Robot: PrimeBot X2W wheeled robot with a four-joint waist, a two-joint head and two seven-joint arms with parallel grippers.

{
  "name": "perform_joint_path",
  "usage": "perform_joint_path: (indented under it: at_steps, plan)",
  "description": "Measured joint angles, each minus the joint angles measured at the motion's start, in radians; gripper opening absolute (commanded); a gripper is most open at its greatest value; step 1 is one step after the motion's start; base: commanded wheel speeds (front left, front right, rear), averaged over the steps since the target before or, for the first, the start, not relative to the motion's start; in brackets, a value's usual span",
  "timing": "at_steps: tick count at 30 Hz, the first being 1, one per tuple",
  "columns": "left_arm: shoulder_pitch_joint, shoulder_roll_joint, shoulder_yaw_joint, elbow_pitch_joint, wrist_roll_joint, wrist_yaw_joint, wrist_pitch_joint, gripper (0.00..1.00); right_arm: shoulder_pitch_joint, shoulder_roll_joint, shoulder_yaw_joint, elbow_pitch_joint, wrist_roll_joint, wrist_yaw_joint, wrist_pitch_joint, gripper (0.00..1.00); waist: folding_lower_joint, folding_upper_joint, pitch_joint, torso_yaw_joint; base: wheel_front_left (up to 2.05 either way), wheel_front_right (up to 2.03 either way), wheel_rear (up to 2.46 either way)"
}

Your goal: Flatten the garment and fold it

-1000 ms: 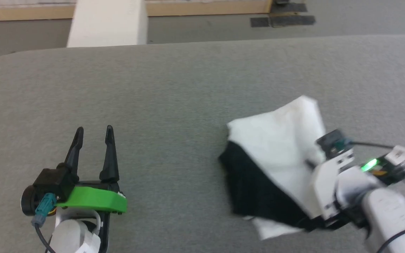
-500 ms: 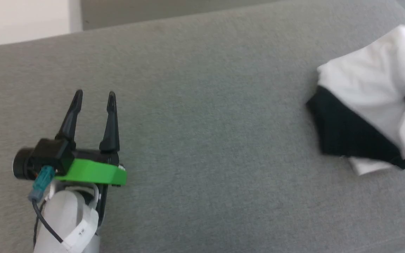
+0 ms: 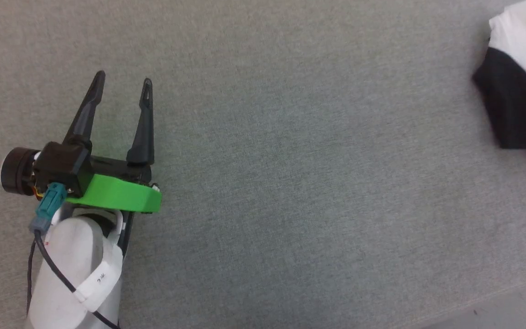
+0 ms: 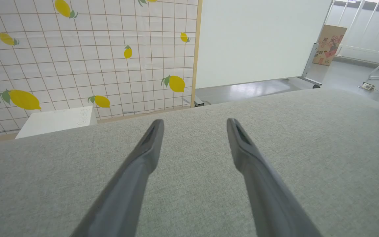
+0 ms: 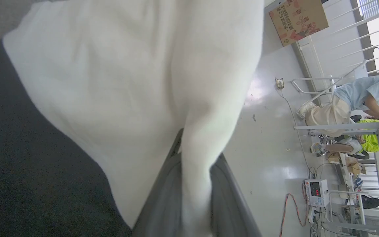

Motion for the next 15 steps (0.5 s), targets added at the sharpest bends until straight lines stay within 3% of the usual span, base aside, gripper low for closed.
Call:
perform_joint_path:
  at_steps: [2,3,4,5,6,15]
  plan:
    - [-0.001,0.004,-0.002,0.001,0.0,0.0,0.004,1.0,-0.025,0.009,-0.027,0.031,-0.023,0.0,-0.019,0.0,0.0001,0.0,0.019,0.004,0.0,0.0,0.0]
    - [-0.002,0.004,-0.004,0.002,0.0,0.0,0.004,1.0,-0.03,0.013,-0.039,0.043,-0.032,0.0,-0.021,0.07,0.0001,0.0,0.023,0.008,0.0,0.0,0.0]
    - [-0.002,0.004,-0.005,0.005,0.0,0.0,0.003,1.0,-0.036,0.017,-0.053,0.062,-0.043,0.0,-0.021,0.39,0.0001,0.0,0.026,0.013,0.0,0.0,0.0]
    - [-0.001,0.003,-0.006,0.009,-0.001,0.0,0.001,1.0,-0.037,0.021,-0.065,0.077,-0.056,0.0,-0.019,0.88,0.0,0.0,0.027,0.019,0.0,0.0,0.0]
    - [-0.001,0.003,-0.006,0.014,-0.001,0.0,-0.003,1.0,-0.036,0.026,-0.077,0.089,-0.064,0.0,-0.015,1.0,0.0,0.0,0.027,0.023,0.0,0.0,0.0]
    - [0.038,-0.034,-0.007,0.099,-0.046,0.004,-0.047,1.0,0.008,0.042,-0.158,0.089,-0.081,0.0,-0.083,1.0,-0.0002,0.0,-0.071,0.053,0.0,0.0,0.0]
